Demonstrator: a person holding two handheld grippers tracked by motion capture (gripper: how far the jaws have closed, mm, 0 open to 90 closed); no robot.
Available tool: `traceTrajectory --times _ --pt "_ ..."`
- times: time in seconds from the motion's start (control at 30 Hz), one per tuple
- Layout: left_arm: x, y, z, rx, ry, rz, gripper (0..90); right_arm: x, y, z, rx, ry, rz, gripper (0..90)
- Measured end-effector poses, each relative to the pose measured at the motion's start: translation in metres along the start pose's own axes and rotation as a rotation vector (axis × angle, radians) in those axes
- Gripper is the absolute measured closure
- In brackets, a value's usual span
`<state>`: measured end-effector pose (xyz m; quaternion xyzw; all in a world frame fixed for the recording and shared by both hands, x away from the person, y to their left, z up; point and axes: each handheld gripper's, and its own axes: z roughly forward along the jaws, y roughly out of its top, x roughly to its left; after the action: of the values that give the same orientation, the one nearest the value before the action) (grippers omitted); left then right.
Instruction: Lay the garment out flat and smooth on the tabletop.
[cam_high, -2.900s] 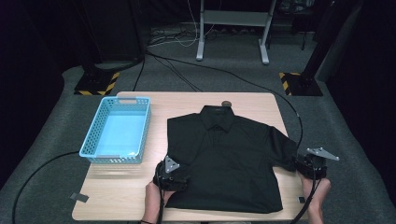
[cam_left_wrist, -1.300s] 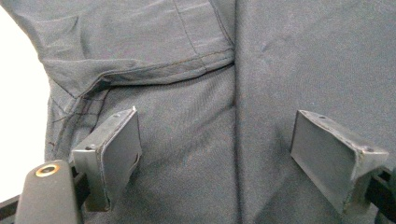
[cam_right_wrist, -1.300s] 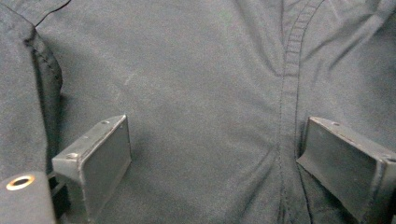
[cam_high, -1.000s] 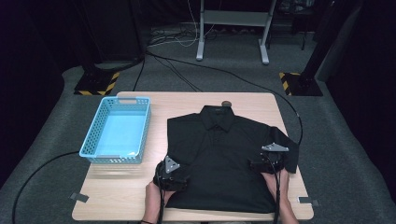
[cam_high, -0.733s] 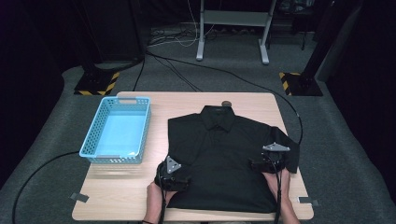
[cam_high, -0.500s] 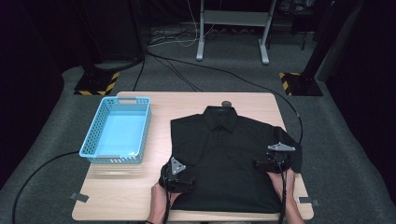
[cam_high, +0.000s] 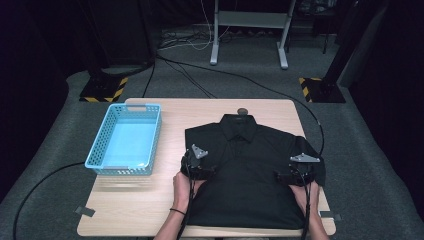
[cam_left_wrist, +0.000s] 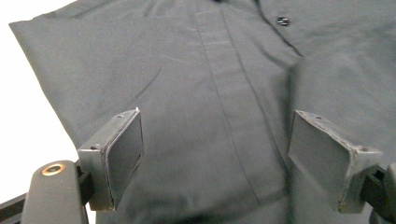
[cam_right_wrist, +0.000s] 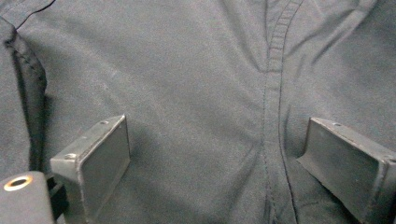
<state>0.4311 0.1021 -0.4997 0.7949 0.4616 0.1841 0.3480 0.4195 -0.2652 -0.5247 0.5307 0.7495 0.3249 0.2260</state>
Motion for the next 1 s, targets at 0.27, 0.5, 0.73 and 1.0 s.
traceTrajectory --times 0.27,0.5,0.73,1.0 --pt "-0.008 0.001 0.024 0.043 0.017 0.004 27.7 -0.001 0.0 0.0 -0.002 0.0 0.003 6.6" --pt "-0.01 0.002 0.023 0.01 0.028 0.023 70.0 -0.001 0.0 0.0 -0.001 -0.004 0.007 6.7" --pt "-0.007 0.002 0.023 -0.002 0.051 0.03 86.3 -0.001 0.0 0.0 -0.002 -0.008 0.011 6.7" --pt "0.011 0.004 0.003 -0.082 0.049 -0.032 87.0 -0.002 0.0 0.0 -0.001 -0.014 0.019 6.6"
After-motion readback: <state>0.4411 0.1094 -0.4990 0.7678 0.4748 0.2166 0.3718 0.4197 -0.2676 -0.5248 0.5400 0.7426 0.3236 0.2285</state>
